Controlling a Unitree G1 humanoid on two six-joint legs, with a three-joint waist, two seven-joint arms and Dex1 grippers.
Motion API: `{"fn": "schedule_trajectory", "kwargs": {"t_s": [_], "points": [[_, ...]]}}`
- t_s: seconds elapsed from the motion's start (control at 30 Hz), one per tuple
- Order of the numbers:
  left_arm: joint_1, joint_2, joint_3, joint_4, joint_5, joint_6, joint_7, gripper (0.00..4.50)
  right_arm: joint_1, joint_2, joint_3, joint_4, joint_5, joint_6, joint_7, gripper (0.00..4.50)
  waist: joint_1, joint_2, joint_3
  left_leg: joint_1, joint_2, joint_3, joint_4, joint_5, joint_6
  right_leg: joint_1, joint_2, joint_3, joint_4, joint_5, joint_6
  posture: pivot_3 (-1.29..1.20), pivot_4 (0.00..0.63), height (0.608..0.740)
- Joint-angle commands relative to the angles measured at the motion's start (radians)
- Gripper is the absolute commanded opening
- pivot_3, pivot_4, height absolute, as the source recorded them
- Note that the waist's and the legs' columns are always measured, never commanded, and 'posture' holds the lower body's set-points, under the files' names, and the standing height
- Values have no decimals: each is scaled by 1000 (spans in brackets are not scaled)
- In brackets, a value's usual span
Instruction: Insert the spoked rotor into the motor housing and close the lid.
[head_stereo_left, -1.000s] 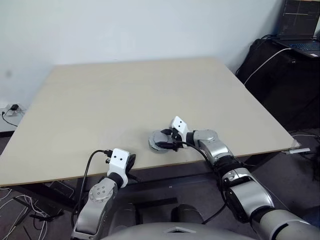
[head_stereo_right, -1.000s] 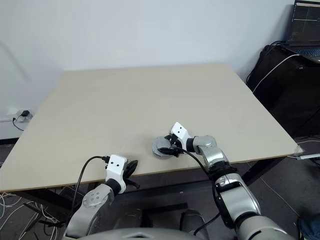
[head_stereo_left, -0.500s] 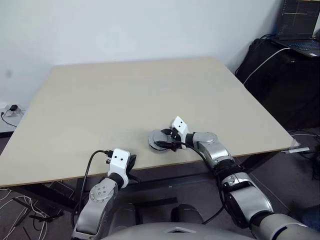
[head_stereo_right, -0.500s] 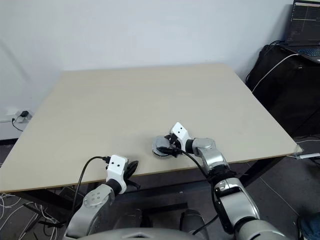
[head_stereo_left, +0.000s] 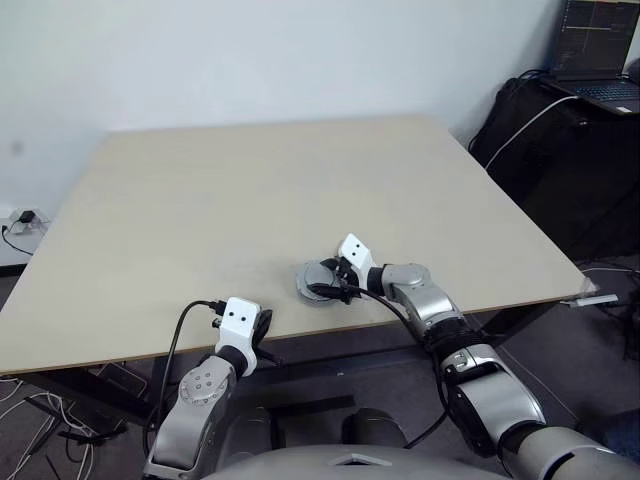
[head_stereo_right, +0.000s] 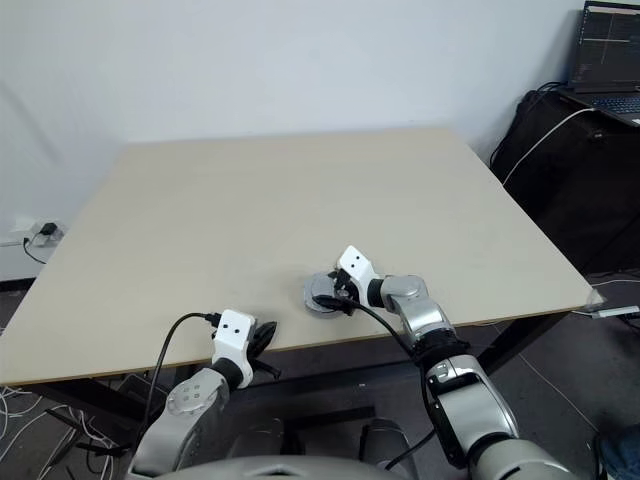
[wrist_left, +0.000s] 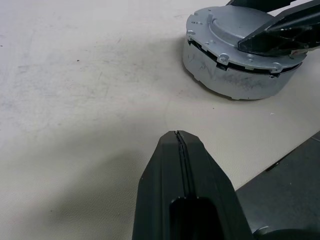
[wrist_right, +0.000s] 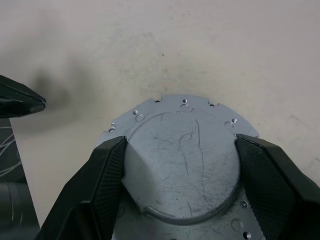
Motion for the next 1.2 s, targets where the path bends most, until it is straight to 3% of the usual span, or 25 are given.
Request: {"fn": "schedule_trajectory", "kwargs": {"t_s": [0.03, 0.67, 1.2], "points": [[-17, 0, 5, -21, -9, -25, -8, 0, -14, -7, 15, -17, -11, 19, 11, 3100, 0, 0, -1, 0, 0, 0, 0, 0, 0, 0, 0, 0, 0, 0, 0, 0, 0, 740], [-23, 2, 11, 0, -4, -42, -18, 0, -20, -9, 46, 9, -53, 5, -49, 3100, -1, 2, -4, 0, 0, 0, 0, 0, 0, 0, 0, 0, 0, 0, 0, 0, 0, 740], [-22, 3, 11, -13, -4, -35, -18, 0, -38, -39, 81, 16, -62, 73, 31, 3100, 4, 3, -7, 1, 0, 0, 0, 0, 0, 0, 0, 0, 0, 0, 0, 0, 0, 740]]}}
